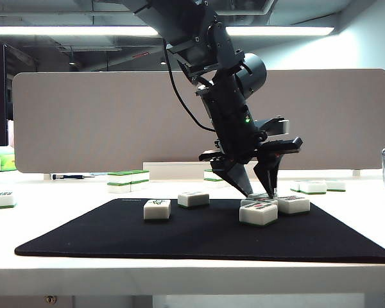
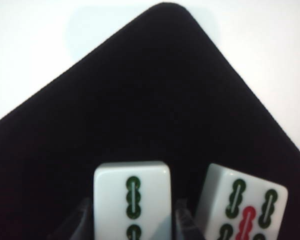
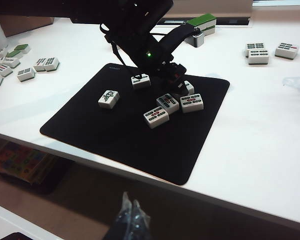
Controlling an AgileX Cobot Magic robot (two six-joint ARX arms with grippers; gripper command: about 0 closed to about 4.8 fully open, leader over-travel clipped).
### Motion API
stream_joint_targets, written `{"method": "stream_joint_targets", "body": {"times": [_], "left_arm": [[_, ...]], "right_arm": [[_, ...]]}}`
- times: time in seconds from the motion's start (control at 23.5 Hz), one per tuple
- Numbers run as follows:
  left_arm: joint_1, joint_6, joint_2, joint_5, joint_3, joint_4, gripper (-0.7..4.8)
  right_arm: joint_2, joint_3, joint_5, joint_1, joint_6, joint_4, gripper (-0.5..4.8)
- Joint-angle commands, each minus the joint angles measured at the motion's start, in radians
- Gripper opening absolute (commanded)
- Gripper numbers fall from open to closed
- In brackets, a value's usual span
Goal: Align six mahjong tiles in a row on the table.
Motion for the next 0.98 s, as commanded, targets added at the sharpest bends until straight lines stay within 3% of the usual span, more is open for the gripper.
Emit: {"method": "stream_joint_targets", "body": {"times": [0.04, 0.09, 0.17, 0.3, 0.47, 0.68, 0.85, 0.98], "left_arm": [[-0.003, 0.001, -0.005, -0.003, -0.001, 0.003, 2.08], [-0.003, 0.0, -0.005, -0.008, -0.001, 0.003, 1.81], [-0.003, 0.001, -0.005, -0.01, -0.001, -0.003, 0.75], [-0.003, 0.0, -0.006, -0.01, 0.003, -0.024, 0.75], [0.001, -0.005, -0.026, -0.01, 0.107, -0.211, 0.76], [0.025, -0.077, -0.039, -0.011, 0.277, -0.473, 0.8], [0.068, -0.225, -0.043, 0.0, 0.294, -0.639, 0.81], [0.081, -0.247, -0.042, -0.003, 0.284, -0.695, 0.84]], "right_arm": [[-0.012, 0.004, 0.002, 0.001, -0.002, 0.013, -0.01], [-0.012, 0.004, 0.002, 0.001, -0.002, 0.013, -0.01], [-0.012, 0.004, 0.002, 0.001, -0.002, 0.013, -0.01], [-0.012, 0.004, 0.002, 0.001, -0.002, 0.013, -0.01], [-0.012, 0.004, 0.002, 0.001, -0.002, 0.013, -0.01], [-0.012, 0.004, 0.002, 0.001, -0.002, 0.012, -0.01], [-0.012, 0.004, 0.002, 0.001, -0.002, 0.013, -0.01], [-0.012, 0.004, 0.001, 0.001, -0.002, 0.013, -0.01]]}}
